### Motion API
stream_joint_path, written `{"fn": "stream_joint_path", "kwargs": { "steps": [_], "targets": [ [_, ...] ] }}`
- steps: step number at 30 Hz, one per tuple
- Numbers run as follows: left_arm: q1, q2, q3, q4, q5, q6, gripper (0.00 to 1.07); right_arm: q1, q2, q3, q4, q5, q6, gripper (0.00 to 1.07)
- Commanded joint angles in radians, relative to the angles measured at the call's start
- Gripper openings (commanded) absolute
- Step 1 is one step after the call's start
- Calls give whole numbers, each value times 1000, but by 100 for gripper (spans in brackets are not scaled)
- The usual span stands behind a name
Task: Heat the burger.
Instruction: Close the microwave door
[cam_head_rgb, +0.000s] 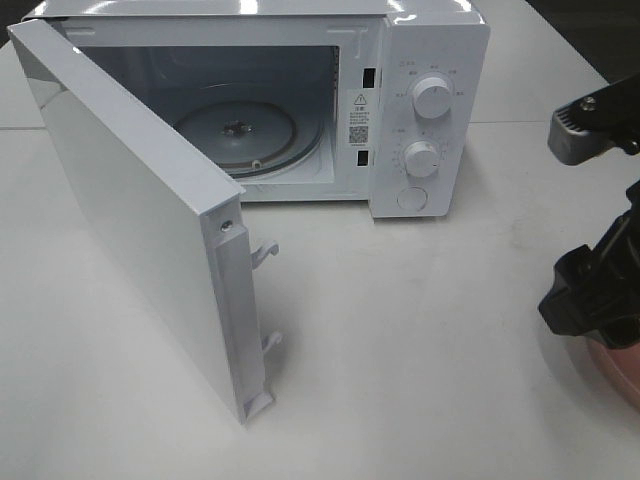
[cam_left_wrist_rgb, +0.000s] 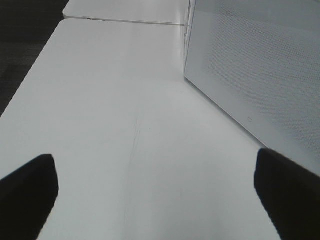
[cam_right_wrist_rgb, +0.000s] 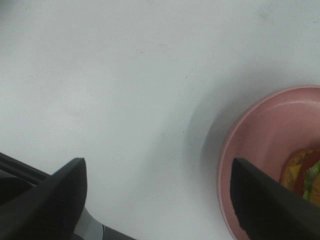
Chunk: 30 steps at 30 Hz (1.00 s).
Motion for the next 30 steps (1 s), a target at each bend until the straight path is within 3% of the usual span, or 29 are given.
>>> {"fn": "stream_joint_path", "kwargs": {
  "steps": [1, 14, 20, 30],
  "targets": [
    [4, -24, 4, 3, -6, 0, 100, 0, -54, -2, 0, 31, -14, 76],
    [4, -24, 4, 3, -6, 0, 100, -4, -292, -2, 1, 89, 8, 76],
    [4, -24, 4, 3, -6, 0, 100, -143, -405, 36, 29, 106, -38, 76],
    [4, -24, 4, 3, -6, 0, 100, -287, -612, 107, 112, 175, -73, 76]
  ]
}}
